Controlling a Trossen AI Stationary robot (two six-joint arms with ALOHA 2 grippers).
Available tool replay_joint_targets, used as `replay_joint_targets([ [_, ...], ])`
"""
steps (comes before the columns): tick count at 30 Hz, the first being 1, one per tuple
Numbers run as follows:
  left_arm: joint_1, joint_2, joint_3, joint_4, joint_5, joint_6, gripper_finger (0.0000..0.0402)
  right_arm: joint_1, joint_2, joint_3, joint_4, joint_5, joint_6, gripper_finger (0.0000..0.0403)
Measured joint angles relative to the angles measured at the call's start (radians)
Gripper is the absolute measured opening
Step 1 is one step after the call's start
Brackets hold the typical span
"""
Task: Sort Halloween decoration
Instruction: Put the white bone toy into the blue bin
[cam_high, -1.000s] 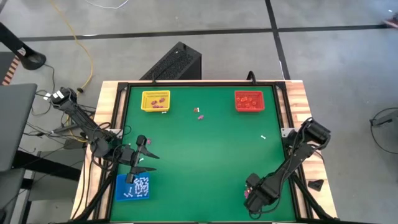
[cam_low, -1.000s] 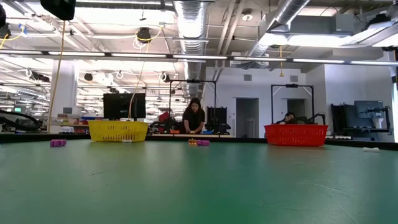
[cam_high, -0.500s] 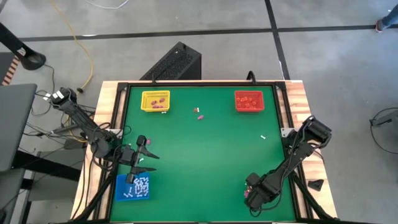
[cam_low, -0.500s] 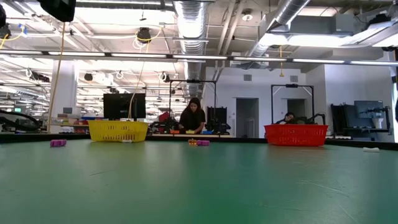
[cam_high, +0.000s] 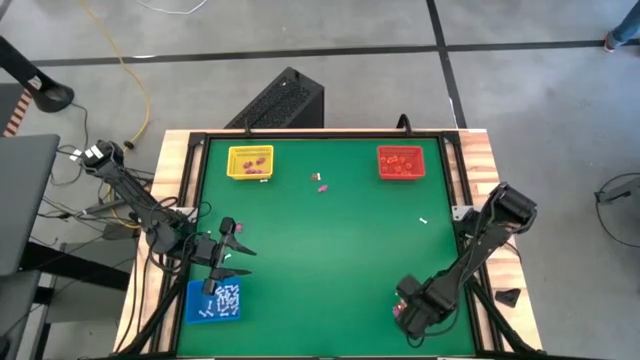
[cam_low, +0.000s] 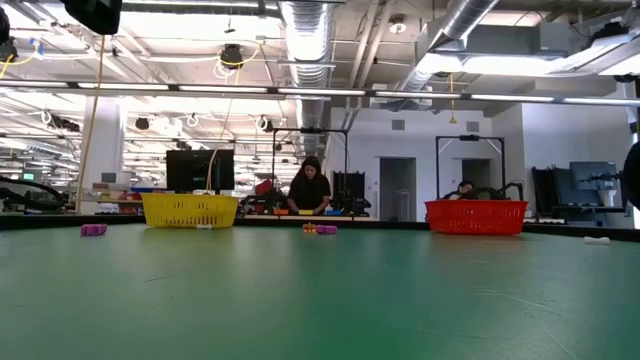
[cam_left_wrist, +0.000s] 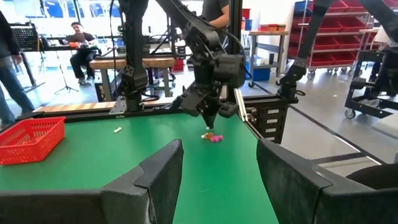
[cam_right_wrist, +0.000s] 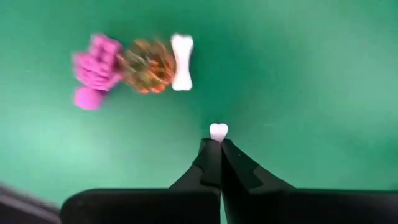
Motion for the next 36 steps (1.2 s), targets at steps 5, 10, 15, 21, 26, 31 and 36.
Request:
replay_joint_targets([
  [5, 0.0, 0.0, 0.0, 0.0, 0.0, 0.0, 0.0197, -0.002, -0.064, 0.002, 0.002, 0.114, -0.001, 0.0033],
  [10, 0.0, 0.0, 0.0, 0.0, 0.0, 0.0, 0.0197, -0.03, -0.096, 0.002, 0.079, 0.292, -0.067, 0.0021],
  [15, 0.0, 0.0, 0.0, -0.001, -0.001, 0.0, 0.0196, -0.127, -0.062, 0.003, 0.466, 0.488, -0.355, 0.0021],
  [21, 0.0, 0.0, 0.0, -0.001, -0.005, 0.001, 0.0197, -0.281, 0.132, 0.081, 1.12, 0.531, -0.893, 0.0021],
  [26, 0.0, 0.0, 0.0, -0.026, -0.005, 0.001, 0.0197, -0.381, 0.41, 0.37, 1.292, 0.514, -1.222, 0.0021],
  [31, 0.0, 0.0, 0.0, -0.022, -0.005, 0.001, 0.0197, -0.432, 0.679, 0.769, 1.271, 0.431, -1.405, 0.0026],
  [36, 0.0, 0.0, 0.0, -0.023, -0.006, 0.001, 0.0197, -0.471, 0.867, 1.089, 1.159, 0.362, -1.423, 0.0036],
])
